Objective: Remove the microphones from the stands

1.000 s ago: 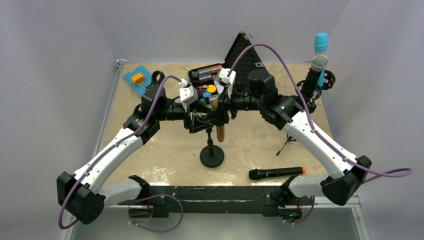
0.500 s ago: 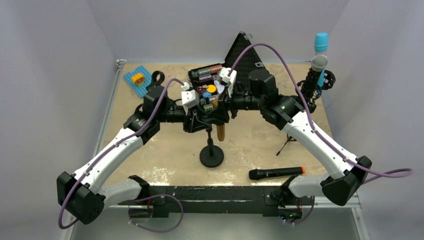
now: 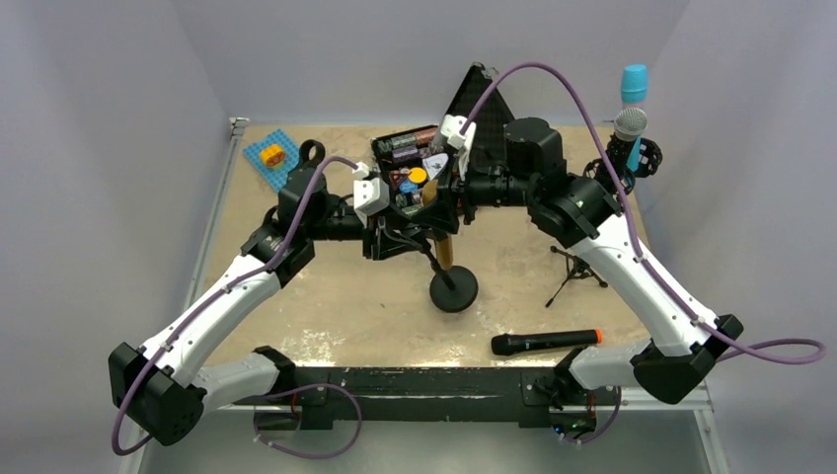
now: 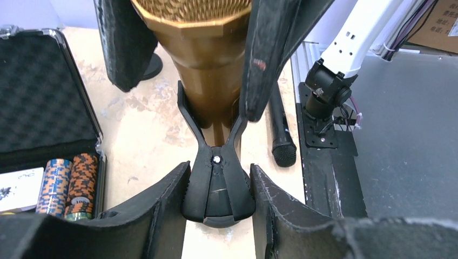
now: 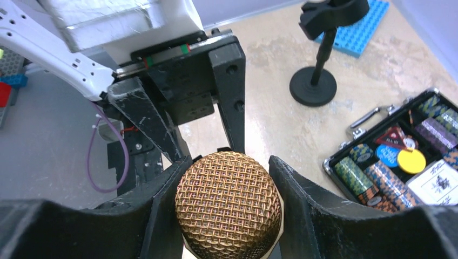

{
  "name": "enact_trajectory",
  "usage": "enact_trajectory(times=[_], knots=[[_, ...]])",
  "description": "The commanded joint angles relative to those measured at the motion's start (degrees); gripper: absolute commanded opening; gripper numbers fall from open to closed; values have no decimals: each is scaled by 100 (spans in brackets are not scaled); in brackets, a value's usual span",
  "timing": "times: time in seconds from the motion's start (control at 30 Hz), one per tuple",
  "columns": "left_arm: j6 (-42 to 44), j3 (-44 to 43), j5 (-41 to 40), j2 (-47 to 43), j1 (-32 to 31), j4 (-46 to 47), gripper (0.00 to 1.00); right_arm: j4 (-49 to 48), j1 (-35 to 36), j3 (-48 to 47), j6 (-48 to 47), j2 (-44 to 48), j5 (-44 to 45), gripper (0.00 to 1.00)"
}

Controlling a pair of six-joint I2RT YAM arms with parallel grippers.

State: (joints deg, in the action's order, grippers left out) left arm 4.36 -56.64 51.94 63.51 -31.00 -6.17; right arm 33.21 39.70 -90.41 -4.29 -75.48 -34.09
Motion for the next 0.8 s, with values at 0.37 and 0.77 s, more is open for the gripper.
enact_trajectory(times=[0.37, 0.77], knots=[[558, -161, -166, -8, 48, -1115, 0, -793, -2, -181, -169, 570, -597, 0], [1105, -211, -210, -119, 55, -2010, 0, 299, -978, -1410, -85, 731, -1010, 0]])
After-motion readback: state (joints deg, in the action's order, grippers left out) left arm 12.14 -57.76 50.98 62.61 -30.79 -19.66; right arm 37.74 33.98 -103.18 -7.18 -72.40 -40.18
